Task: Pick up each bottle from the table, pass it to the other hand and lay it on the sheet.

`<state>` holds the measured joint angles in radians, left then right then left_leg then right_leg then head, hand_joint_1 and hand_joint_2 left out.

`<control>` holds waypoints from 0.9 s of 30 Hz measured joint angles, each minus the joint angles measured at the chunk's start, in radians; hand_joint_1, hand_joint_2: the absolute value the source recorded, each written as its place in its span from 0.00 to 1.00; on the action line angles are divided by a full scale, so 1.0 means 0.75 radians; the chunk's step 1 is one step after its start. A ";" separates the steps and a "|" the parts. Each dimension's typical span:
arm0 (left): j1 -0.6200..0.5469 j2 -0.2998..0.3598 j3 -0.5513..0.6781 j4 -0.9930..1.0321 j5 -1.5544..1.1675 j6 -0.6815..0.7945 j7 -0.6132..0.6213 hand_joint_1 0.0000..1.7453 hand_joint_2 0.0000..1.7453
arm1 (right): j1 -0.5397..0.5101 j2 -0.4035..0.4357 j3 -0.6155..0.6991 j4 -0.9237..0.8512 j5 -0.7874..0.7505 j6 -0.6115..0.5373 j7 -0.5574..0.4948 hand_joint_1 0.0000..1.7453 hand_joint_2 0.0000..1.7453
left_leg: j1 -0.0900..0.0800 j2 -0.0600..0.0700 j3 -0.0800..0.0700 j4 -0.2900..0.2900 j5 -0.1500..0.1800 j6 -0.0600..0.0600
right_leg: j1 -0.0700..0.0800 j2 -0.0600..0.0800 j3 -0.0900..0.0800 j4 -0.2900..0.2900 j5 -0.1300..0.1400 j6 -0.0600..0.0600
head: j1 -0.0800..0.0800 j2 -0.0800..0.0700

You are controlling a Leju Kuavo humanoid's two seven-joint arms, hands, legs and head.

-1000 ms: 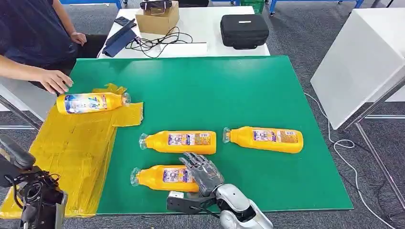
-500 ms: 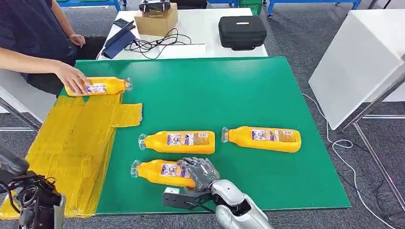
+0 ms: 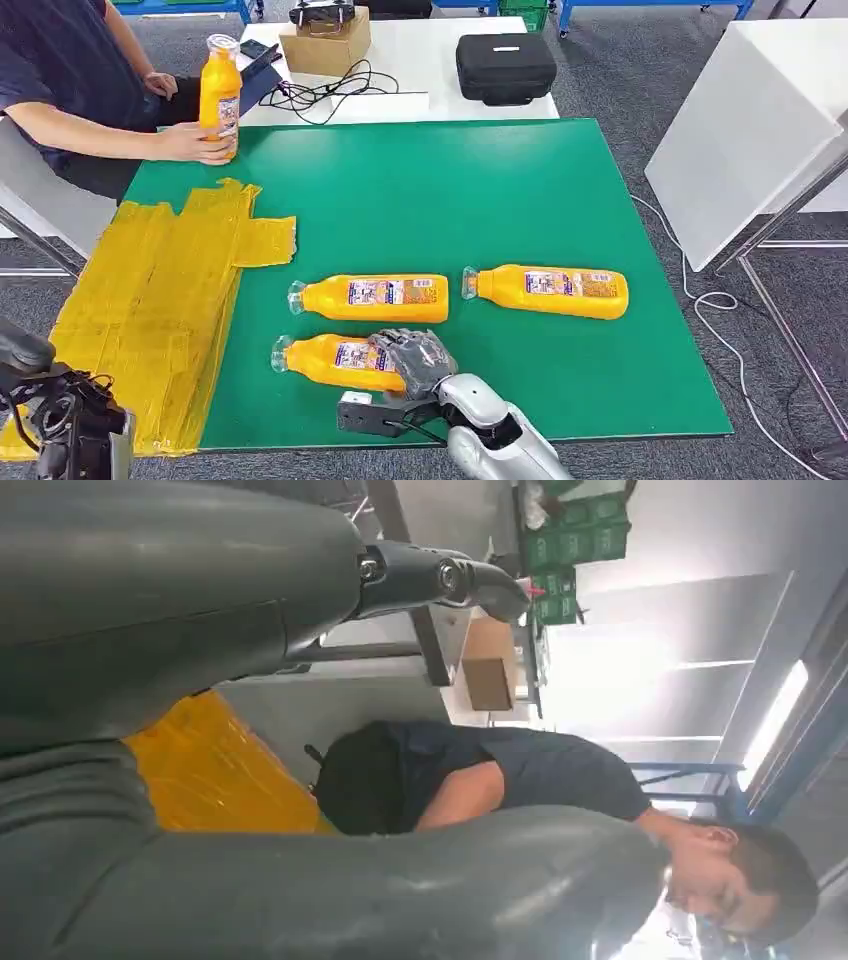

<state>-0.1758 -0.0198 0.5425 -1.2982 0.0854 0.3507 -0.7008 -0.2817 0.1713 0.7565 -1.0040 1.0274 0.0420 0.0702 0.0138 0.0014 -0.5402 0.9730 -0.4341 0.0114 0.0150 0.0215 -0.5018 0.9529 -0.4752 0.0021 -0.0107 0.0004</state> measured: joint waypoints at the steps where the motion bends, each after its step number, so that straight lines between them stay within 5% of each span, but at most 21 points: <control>1: 0.001 -0.003 0.002 -0.001 0.011 -0.025 0.004 0.00 0.00 | -0.002 0.003 -0.004 -0.001 -0.020 0.000 -0.006 1.00 1.00 | 0.000 0.000 0.000 0.000 0.000 0.000 | 0.000 0.000 0.000 0.000 0.000 0.000 | 0.000 0.000; 4: 0.015 -0.014 0.002 -0.013 0.080 -0.149 0.092 0.00 0.00 | -0.001 0.005 -0.028 -0.033 -0.135 0.041 -0.055 1.00 1.00 | 0.000 0.000 0.000 0.000 0.000 0.000 | 0.000 0.000 -0.001 0.000 0.000 0.000 | -0.001 0.000; 5: 0.024 -0.019 0.000 -0.018 0.131 -0.223 0.146 0.00 1.00 | 0.002 0.003 -0.045 -0.060 -0.191 0.069 -0.074 1.00 1.00 | 0.000 0.000 -0.001 0.000 0.000 0.000 | 0.000 0.000 -0.001 0.000 0.000 0.000 | 0.000 0.000; 7: 0.052 -0.025 -0.014 -0.024 0.233 -0.362 0.230 0.00 1.00 | 0.021 -0.004 -0.086 -0.129 -0.304 0.098 -0.113 1.00 1.00 | 0.000 -0.001 -0.004 0.000 0.000 0.000 | 0.000 -0.001 -0.004 0.000 0.000 0.000 | 0.000 0.000; 23: 0.106 -0.030 -0.067 -0.029 0.346 -0.534 0.351 0.00 1.00 | 0.077 -0.023 -0.156 -0.269 -0.489 0.104 -0.167 1.00 1.00 | 0.000 -0.003 -0.015 0.001 0.001 0.000 | -0.001 -0.002 -0.013 0.000 0.000 0.001 | 0.000 0.000; 27: 0.095 -0.030 -0.419 -0.011 0.468 -0.613 0.452 0.00 1.00 | 0.058 -0.068 -0.309 -0.392 -0.716 -0.024 -0.249 1.00 1.00 | -0.003 -0.007 -0.022 0.002 0.001 0.000 | -0.004 -0.006 -0.018 0.000 0.000 0.001 | 0.000 0.000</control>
<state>-0.1050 -0.0423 0.2280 -1.3062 0.4361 -0.1091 -0.3620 -0.2379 0.1202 0.5249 -1.2982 0.4906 0.0240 -0.1163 0.0113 -0.0042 -0.5565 0.9743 -0.4337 0.0115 0.0117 0.0169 -0.5153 0.9532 -0.4749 0.0027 -0.0111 0.0004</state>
